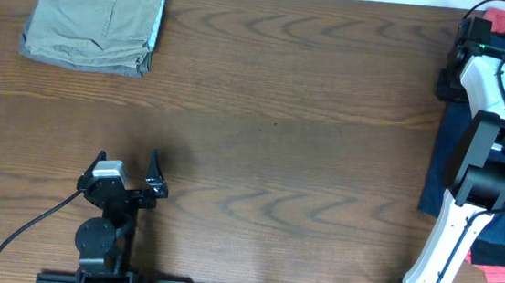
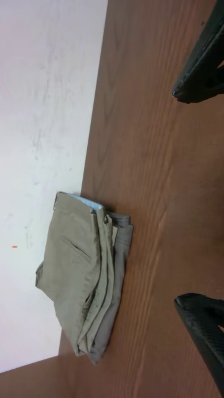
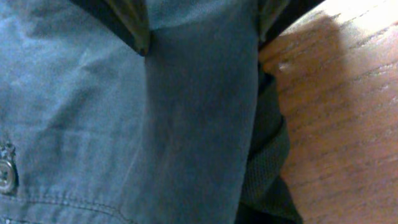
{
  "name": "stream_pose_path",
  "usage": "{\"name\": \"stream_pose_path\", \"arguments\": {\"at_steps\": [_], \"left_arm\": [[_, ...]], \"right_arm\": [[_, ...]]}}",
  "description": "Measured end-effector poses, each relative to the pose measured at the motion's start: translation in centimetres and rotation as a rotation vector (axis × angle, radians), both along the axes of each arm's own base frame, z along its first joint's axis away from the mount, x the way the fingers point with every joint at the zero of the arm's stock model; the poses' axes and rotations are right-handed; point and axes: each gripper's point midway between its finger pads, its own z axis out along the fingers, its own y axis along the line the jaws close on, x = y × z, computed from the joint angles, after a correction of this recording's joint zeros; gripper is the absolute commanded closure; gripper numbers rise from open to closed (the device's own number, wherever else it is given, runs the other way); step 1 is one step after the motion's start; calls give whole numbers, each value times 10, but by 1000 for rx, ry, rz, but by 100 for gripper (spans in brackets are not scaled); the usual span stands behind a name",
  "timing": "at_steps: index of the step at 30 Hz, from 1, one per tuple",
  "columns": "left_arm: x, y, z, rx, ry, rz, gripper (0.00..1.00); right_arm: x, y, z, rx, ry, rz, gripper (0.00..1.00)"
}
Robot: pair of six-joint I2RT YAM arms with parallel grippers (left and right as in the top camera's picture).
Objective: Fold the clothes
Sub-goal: 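Reach the right gripper to the navy pants pile and grasp them, then pull the navy pants to table center and release with right gripper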
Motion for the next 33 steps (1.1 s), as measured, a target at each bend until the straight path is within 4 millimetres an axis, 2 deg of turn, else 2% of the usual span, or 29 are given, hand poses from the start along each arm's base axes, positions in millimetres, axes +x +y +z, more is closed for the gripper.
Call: {"name": "stream_pose_path", "arguments": {"at_steps": [2, 4, 7, 14, 19, 21, 25, 28, 33], "left_arm": [[0, 0, 0, 0, 0, 0, 2], [0, 0, 0, 0, 0, 0, 2], [0, 0, 0, 0, 0, 0, 2], [0, 0, 0, 0, 0, 0, 2], [0, 0, 0, 0, 0, 0, 2], [0, 0, 0, 0, 0, 0, 2], [0, 0, 0, 0, 0, 0, 2], [0, 0, 0, 0, 0, 0, 2], [0, 0, 0, 0, 0, 0, 2]], "right_arm": [[0, 0, 0, 0, -3, -4, 69], [0, 0, 0, 2, -3, -9, 87], [-3, 1, -1, 9, -1, -30, 99], [-5, 1, 12, 18, -22, -68, 99], [-7, 2, 55, 16, -90, -91, 99], [-9, 2, 84, 10, -136, -95, 99], [-15, 3, 129, -2, -207, -105, 99], [-21, 4, 150, -3, -236, -118, 99], [-30, 6, 167, 5, -264, -145, 99]]}}
